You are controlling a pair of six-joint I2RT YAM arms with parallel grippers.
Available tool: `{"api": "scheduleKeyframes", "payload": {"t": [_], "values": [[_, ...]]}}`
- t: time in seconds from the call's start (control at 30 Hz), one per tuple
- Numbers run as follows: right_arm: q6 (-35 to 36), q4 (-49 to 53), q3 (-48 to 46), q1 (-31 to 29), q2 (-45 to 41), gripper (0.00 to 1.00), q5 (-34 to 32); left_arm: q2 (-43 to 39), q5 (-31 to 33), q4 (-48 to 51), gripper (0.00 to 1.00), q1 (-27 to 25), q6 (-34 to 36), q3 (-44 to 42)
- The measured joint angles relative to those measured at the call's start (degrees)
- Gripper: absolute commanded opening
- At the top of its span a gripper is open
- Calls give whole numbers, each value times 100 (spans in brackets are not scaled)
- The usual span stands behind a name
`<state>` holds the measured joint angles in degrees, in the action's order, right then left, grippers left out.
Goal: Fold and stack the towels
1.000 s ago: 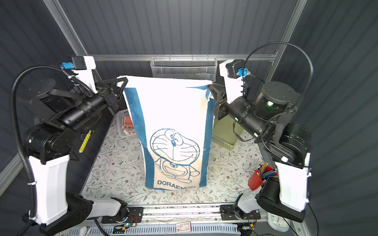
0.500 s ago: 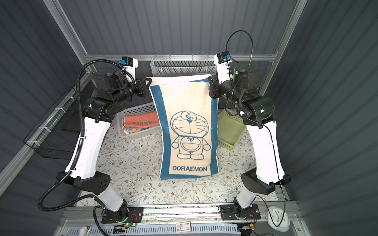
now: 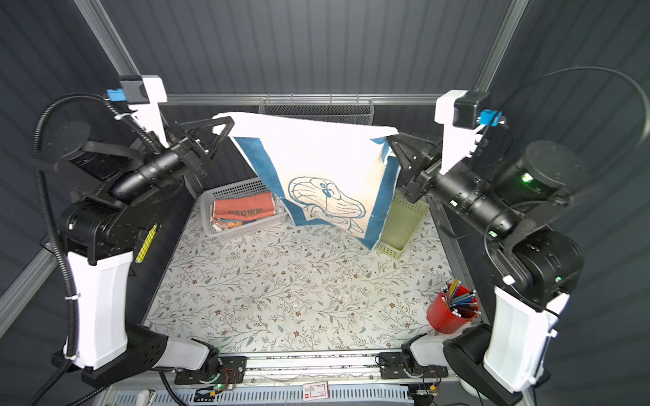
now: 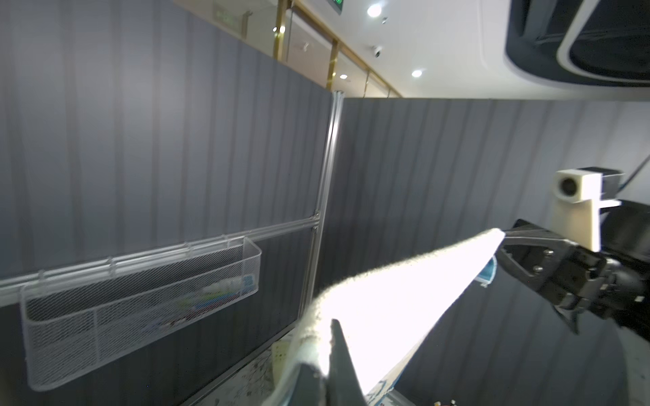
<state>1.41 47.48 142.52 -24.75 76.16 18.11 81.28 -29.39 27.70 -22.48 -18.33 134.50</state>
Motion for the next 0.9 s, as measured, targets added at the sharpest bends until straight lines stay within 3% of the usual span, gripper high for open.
{"api": "scheduleKeyframes", "payload": {"t": [0.37, 0.7, 0.9], "values": [[-13, -52, 0, -15, -109, 0, 232, -175, -160, 177, 0, 0, -201, 262], [55, 122, -74, -22, 708, 0, -365, -136, 1327, 944, 0, 0, 291, -358], [120, 116, -341, 299, 1515, 0, -645, 485, 2017, 957, 0, 184, 629, -957]]}}
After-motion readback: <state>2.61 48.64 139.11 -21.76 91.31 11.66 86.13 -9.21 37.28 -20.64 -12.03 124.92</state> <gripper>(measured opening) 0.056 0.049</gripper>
